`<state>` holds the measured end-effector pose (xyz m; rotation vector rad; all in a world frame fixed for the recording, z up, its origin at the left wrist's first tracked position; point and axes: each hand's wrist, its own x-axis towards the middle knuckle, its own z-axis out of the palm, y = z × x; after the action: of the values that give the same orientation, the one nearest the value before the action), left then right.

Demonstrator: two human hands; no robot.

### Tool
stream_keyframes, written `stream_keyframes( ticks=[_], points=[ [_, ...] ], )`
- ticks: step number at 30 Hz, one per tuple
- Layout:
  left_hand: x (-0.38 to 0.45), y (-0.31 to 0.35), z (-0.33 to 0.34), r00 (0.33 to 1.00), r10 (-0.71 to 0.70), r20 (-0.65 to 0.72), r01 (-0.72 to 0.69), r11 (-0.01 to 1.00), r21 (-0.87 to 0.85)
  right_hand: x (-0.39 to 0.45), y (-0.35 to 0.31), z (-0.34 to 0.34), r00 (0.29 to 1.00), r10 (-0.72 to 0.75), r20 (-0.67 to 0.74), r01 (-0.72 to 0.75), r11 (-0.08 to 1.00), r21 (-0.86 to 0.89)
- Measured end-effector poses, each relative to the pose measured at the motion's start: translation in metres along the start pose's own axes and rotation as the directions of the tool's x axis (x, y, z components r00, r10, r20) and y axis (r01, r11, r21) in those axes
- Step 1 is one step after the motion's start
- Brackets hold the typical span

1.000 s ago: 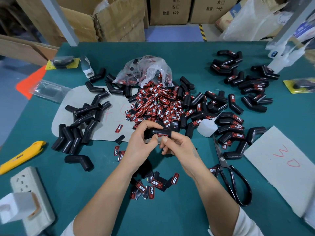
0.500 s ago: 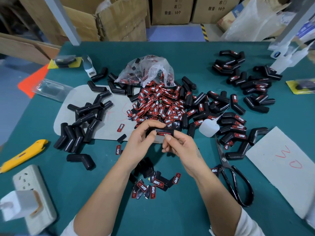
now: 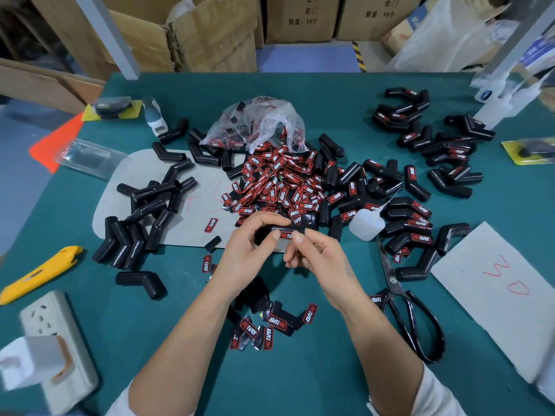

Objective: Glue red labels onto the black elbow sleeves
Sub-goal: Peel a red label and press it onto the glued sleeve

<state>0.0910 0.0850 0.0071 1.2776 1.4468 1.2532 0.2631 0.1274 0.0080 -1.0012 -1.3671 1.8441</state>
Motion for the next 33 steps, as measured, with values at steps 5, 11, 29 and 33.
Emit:
stream_keyframes(
  ticks=[5,11,29,33],
  points=[
    [0.001,-0.002,0.002,0.998,0.001,-0.065,0.001,1.000,0.024,0.002,0.001,0.000,0.998,-0.021,-0.052,0.022,1.000,0.013],
    [0.003,-0.002,0.000,0.995,0.053,-0.082,-0.044,0.994,0.103,0.008,0.010,-0.002,0.970,-0.047,-0.239,0.076,0.990,0.116],
    [0.011,-0.019,-0.025,0.942,0.252,-0.221,-0.074,0.800,0.595,0.011,0.000,-0.010,0.985,0.111,-0.129,-0.021,0.832,0.554],
    [0.014,-0.023,-0.066,0.891,0.311,-0.331,0.142,0.502,0.853,0.010,0.005,-0.011,0.985,0.116,-0.130,-0.064,0.935,0.350]
  ],
)
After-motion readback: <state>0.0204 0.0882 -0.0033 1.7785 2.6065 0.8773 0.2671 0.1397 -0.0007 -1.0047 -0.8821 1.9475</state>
